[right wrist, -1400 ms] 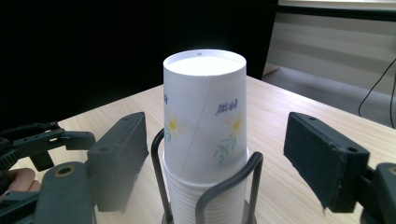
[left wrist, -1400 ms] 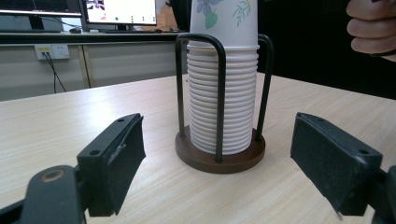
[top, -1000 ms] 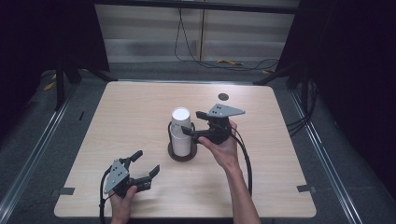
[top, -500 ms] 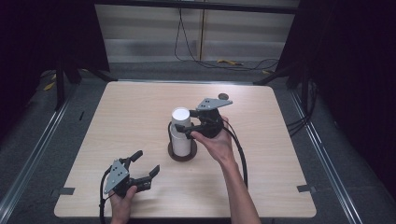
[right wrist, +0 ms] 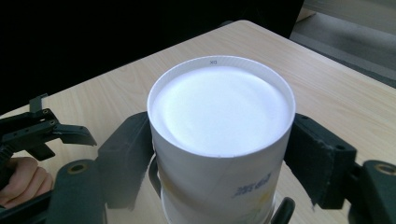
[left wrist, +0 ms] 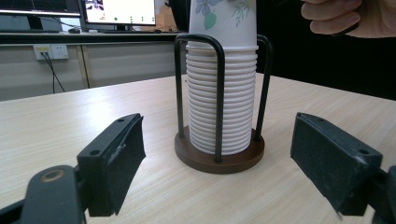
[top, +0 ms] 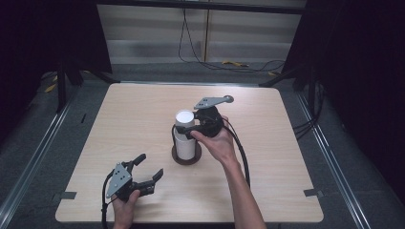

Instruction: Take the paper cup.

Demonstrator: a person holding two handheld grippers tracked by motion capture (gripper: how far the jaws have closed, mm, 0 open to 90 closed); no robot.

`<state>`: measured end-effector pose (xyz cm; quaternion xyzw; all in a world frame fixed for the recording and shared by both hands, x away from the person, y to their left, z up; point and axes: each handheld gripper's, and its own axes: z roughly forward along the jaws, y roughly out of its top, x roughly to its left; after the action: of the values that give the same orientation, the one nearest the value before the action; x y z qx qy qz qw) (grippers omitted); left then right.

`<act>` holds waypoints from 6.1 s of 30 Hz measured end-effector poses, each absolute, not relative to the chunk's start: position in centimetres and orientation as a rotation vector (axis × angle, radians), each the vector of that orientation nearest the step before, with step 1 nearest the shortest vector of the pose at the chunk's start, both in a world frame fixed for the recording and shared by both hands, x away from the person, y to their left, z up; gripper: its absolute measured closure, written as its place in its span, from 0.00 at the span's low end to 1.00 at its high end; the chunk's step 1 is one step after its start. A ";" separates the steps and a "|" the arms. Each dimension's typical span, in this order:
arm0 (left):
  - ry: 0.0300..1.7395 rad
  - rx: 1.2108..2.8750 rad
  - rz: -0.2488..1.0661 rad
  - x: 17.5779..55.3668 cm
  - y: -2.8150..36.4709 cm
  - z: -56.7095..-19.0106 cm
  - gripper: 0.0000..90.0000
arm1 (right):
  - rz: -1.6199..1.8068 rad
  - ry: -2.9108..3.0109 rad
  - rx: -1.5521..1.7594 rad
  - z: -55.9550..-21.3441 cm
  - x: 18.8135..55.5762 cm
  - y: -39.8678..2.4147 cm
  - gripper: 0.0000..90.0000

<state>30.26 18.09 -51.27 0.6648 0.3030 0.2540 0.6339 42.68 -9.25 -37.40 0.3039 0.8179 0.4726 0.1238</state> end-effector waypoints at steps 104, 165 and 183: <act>0.684 1.542 0.572 30.3 18.0 -51.2 0.19 | 1.813 1.988 0.825 -33.0 40.3 -13.9 0.39; 0.646 1.653 0.454 31.0 16.7 -50.6 0.23 | 1.843 2.005 0.924 -39.5 33.8 -18.8 0.41; 0.573 1.692 0.368 30.8 14.5 -50.0 0.20 | 1.894 2.085 0.889 -42.4 32.8 -17.5 0.40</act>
<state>30.79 14.53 -49.96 0.7334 0.2484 0.1594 0.6123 32.77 -17.47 -42.38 0.2996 0.7028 0.6384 0.0941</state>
